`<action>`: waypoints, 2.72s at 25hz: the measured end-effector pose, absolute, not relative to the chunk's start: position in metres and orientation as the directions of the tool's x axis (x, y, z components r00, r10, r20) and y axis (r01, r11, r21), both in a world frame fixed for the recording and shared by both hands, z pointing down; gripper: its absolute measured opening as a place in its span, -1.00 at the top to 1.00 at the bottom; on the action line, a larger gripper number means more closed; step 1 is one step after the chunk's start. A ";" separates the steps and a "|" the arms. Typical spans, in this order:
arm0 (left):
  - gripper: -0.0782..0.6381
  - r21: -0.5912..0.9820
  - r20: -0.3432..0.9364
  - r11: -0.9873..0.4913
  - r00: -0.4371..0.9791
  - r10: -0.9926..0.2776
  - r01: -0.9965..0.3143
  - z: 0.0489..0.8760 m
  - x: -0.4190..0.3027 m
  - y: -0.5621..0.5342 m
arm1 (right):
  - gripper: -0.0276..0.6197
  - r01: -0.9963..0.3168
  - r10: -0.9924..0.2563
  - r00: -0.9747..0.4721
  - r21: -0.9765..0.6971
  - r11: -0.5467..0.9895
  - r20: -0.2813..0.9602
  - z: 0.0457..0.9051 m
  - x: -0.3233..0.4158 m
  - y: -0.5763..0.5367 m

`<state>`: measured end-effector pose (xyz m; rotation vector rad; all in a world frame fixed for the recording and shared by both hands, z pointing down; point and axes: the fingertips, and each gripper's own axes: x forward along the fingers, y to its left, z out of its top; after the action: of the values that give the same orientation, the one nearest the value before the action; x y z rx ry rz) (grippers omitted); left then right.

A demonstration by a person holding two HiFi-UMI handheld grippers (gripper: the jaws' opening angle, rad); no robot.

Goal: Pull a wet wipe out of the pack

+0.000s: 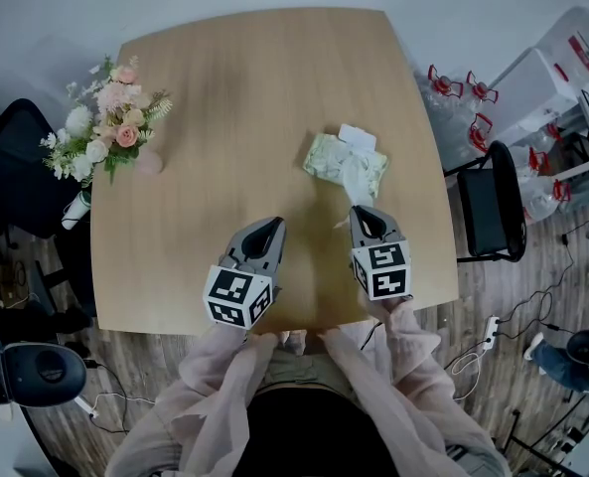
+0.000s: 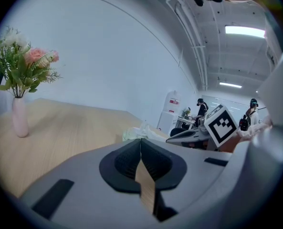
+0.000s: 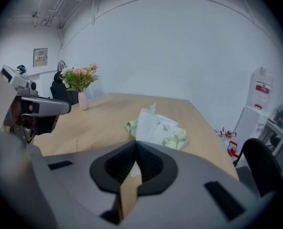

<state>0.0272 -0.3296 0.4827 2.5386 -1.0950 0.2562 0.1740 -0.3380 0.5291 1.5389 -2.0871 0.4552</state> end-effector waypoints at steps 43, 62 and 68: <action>0.75 0.233 0.271 -0.673 0.712 -0.648 -0.702 0.470 -0.013 -0.282 | 0.88 -0.970 -0.827 -0.233 -0.066 0.233 0.511 0.498 0.137 -0.274; 0.75 0.196 0.252 -0.673 0.700 -0.668 -0.713 0.450 -0.040 -0.269 | 0.88 -0.941 -0.879 -0.312 -0.248 0.232 0.361 0.452 0.125 -0.255; 0.75 0.202 0.247 -0.680 0.708 -0.661 -0.705 0.449 -0.035 -0.265 | 0.88 -0.940 -0.879 -0.325 -0.219 0.261 0.347 0.446 0.118 -0.254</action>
<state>-0.0350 -0.2647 0.4485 2.6357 -1.0794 0.2222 0.1185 -0.2542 0.4460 1.7239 -2.3672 0.5850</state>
